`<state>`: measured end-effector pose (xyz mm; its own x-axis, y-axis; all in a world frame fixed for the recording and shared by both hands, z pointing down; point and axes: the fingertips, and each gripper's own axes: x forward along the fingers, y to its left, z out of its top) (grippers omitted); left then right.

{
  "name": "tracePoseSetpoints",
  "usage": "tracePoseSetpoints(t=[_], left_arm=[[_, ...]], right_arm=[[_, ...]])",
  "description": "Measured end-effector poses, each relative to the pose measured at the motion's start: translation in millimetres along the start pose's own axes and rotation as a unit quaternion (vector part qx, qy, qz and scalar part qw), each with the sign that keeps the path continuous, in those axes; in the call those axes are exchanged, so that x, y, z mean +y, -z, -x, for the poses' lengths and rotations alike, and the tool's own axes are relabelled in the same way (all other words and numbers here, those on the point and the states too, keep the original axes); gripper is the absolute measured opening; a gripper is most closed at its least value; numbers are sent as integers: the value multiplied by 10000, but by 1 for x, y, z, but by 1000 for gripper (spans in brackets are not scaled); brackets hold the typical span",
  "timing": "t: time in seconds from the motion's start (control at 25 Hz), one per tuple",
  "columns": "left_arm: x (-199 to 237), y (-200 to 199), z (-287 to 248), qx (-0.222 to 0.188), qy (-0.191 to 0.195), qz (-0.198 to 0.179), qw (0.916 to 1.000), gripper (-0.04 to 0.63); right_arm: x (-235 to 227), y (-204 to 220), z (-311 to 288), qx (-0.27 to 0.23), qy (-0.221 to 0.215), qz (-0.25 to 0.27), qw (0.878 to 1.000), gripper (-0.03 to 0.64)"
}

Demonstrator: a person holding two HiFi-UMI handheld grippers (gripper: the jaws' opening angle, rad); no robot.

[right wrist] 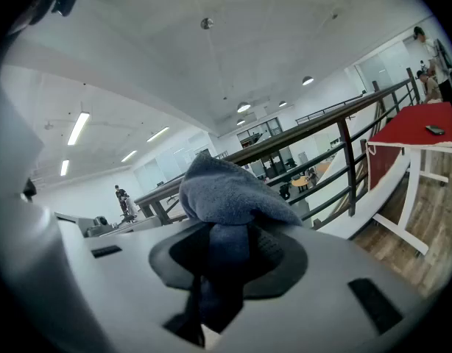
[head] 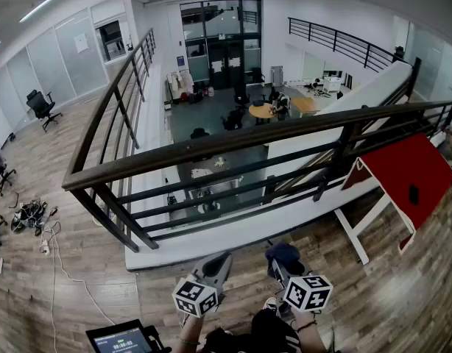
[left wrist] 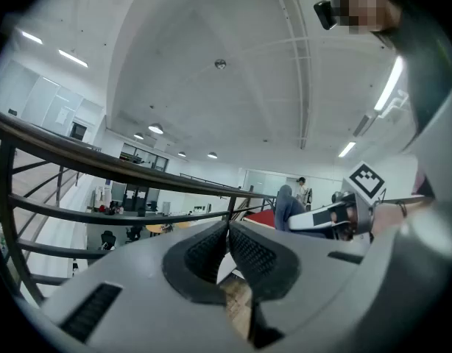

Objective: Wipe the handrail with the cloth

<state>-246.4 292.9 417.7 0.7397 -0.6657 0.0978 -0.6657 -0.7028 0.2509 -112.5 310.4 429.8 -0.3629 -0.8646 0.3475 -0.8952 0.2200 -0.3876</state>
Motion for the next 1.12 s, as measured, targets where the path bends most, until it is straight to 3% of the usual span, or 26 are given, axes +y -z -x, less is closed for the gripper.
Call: tracePoseSetpoints(t=[0.52,0.76,0.96,1.12], left_arm=[[-23,-13,-179,-48,-56,31,10000,2],[-12,-14,-199,149,-178,0,9997,2],[16,-14,-220,250,-278,25,9993,2],[55,-23,-245,419,-255,-462,9977,2]], right_arm=[[-141,-87,-50,122,-269,127,9995,103],[-165,-96,-71,225,-323,-108,9992,103],[-178,-103,-101,391,-317,-15,9987,103],[-188,-125,-136,488,-206,203,9984,103]])
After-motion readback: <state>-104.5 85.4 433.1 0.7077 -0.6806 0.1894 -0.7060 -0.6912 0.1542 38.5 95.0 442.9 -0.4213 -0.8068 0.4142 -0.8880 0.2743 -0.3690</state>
